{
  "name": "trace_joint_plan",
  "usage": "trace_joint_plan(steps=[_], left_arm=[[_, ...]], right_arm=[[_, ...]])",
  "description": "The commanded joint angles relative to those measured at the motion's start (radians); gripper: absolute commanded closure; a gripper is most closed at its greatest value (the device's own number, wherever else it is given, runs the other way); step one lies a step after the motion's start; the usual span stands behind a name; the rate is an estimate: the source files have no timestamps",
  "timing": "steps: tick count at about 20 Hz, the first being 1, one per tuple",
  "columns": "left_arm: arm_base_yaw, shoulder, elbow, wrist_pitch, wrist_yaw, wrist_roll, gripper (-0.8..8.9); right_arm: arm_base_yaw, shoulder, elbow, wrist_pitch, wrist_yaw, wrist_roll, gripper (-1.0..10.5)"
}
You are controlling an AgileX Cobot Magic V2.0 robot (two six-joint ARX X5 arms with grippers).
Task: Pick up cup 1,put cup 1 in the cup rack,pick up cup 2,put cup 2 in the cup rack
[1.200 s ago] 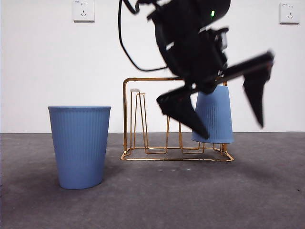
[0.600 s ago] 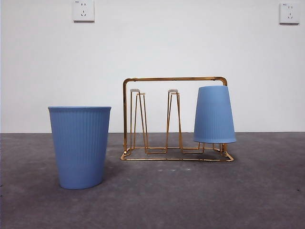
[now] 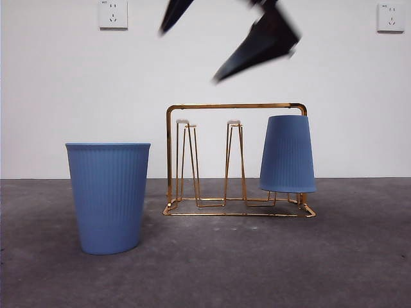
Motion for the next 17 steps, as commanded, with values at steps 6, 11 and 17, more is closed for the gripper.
trace_joint_plan(steps=[6, 11, 17], left_arm=[[0.0, -0.027, -0.004, -0.013, 0.004, -0.013, 3.46], [-0.002, -0.027, -0.004, -0.018, 0.004, 0.004, 3.47], [-0.002, -0.027, -0.004, -0.019, 0.009, 0.013, 3.46]], right_arm=[[0.062, 0.307, 0.187, -0.018, 0.09, 0.021, 5.1], [0.076, 0.442, 0.295, -0.1, 0.136, 0.02, 5.2], [0.088, 0.521, 0.304, -0.1, 0.135, 0.014, 8.9]])
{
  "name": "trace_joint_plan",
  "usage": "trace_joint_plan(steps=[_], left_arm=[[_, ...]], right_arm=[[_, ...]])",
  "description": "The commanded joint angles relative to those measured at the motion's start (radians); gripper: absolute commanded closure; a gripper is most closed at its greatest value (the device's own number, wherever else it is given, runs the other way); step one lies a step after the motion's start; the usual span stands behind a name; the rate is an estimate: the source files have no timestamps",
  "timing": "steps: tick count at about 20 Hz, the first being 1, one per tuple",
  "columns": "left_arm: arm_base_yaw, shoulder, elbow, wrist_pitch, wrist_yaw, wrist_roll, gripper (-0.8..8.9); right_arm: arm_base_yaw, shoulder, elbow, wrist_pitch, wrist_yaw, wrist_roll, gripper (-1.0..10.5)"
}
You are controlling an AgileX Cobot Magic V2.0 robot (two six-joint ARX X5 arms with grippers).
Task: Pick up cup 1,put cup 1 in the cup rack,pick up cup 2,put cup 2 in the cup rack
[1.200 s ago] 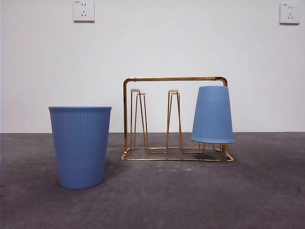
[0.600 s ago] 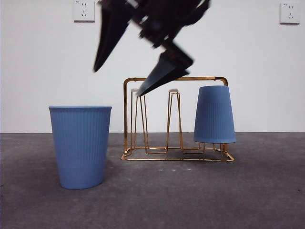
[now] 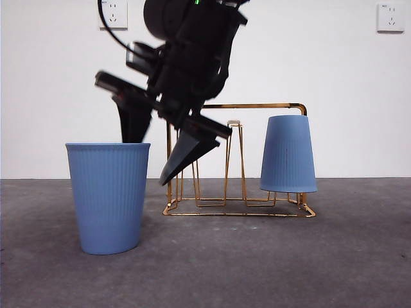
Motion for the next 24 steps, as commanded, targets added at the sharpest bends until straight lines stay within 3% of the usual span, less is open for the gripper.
trace_joint_plan(steps=[1, 6, 12, 18, 20, 24], left_arm=[[-0.002, -0.003, -0.004, 0.002, 0.002, 0.012, 3.46], [-0.002, -0.003, -0.004, 0.076, 0.067, 0.003, 3.47], [0.0, -0.001, -0.005, 0.255, 0.143, -0.031, 3.47], [0.027, 0.056, -0.005, 0.603, 0.422, -0.106, 3.47], [0.027, 0.101, -0.005, 0.709, 0.512, -0.133, 3.46], [0.028, 0.22, -0.005, 0.901, 0.691, -0.217, 3.46]], right_arm=[[0.01, 0.011, 0.003, 0.009, -0.001, -0.013, 9.6], [0.014, -0.034, 0.004, -0.036, 0.0, -0.082, 9.6], [0.014, -0.393, 0.003, -0.127, 0.245, -0.162, 9.6], [0.014, -0.893, 0.003, -0.131, 0.472, -0.216, 9.6], [0.014, -1.032, 0.003, -0.131, 0.513, -0.239, 9.6], [0.015, -1.223, 0.003, -0.124, 0.513, -0.291, 9.6]])
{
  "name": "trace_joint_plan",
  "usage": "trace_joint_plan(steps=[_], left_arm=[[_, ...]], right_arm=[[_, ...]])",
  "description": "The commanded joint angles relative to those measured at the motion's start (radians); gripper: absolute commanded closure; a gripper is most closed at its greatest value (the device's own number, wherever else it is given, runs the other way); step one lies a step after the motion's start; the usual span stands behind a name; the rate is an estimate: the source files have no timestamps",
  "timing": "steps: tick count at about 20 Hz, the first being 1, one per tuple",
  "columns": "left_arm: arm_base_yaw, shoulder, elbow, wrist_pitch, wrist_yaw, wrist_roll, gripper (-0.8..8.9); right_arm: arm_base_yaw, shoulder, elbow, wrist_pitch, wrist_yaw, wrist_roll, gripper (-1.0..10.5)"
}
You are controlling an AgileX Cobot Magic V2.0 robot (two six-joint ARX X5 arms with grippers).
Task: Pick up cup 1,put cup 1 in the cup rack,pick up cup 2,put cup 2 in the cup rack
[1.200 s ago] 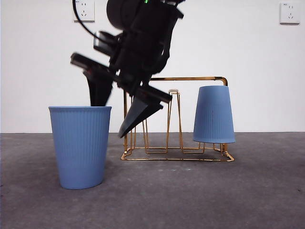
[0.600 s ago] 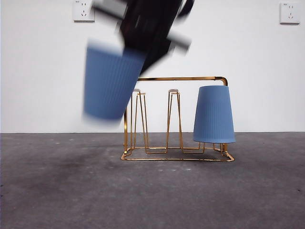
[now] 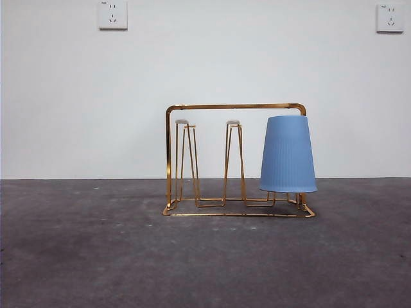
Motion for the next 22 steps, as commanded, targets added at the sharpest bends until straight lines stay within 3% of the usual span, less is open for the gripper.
trace_joint_plan(steps=[1, 9, 15, 19, 22], left_arm=[[0.004, 0.073, -0.005, 0.121, 0.105, -0.09, 3.46], [0.003, 0.327, -0.005, 0.626, 0.344, -0.418, 3.45], [-0.009, 0.478, -0.005, 0.973, 0.342, -0.636, 3.45], [-0.016, 0.534, -0.005, 1.124, 0.319, -0.714, 3.45], [-0.024, 0.556, -0.005, 1.17, 0.293, -0.722, 3.45]], right_arm=[[0.003, -0.074, -0.002, 0.007, -0.002, -0.035, 9.6], [0.003, -0.192, -0.002, 0.039, 0.001, -0.141, 9.6], [0.003, -0.195, -0.003, 0.109, 0.002, -0.211, 9.6], [0.003, -0.182, -0.016, 0.135, 0.037, -0.226, 9.6], [0.003, -0.164, -0.038, 0.152, 0.053, -0.241, 9.6]])
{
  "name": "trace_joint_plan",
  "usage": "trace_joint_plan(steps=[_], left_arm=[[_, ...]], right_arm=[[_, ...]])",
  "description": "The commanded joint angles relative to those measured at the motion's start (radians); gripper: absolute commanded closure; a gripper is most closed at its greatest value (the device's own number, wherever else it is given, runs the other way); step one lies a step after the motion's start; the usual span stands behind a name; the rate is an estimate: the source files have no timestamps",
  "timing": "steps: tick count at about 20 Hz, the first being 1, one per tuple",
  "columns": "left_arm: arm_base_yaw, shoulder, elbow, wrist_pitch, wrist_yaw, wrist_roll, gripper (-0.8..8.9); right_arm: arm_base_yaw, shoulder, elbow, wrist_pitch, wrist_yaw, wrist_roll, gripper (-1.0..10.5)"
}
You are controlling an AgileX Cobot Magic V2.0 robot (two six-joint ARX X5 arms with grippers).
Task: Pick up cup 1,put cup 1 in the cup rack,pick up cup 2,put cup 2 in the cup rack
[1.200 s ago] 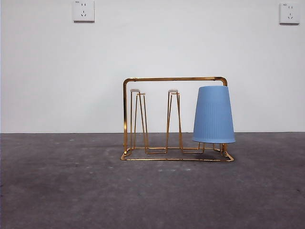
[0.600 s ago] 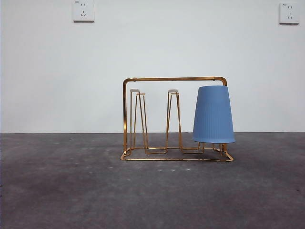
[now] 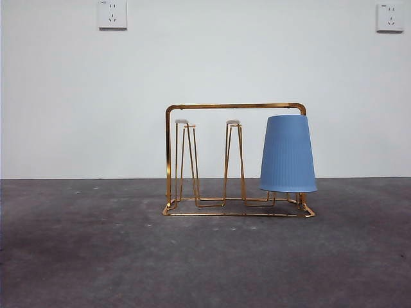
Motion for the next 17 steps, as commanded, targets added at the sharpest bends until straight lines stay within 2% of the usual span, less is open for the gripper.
trace_joint_plan(steps=[1, 7, 17], left_arm=[[-0.009, 0.013, -0.005, 0.026, -0.021, -0.037, 3.45], [-0.011, 0.013, -0.005, 0.026, -0.038, -0.026, 3.45], [0.005, 0.013, -0.005, 0.068, -0.037, -0.035, 3.45]], right_arm=[[0.0, 0.024, -0.034, 0.031, 0.006, -0.022, 9.6], [0.0, 0.08, -0.124, 0.13, -0.001, -0.041, 9.6], [0.0, 0.131, -0.146, 0.119, -0.01, -0.041, 9.6]])
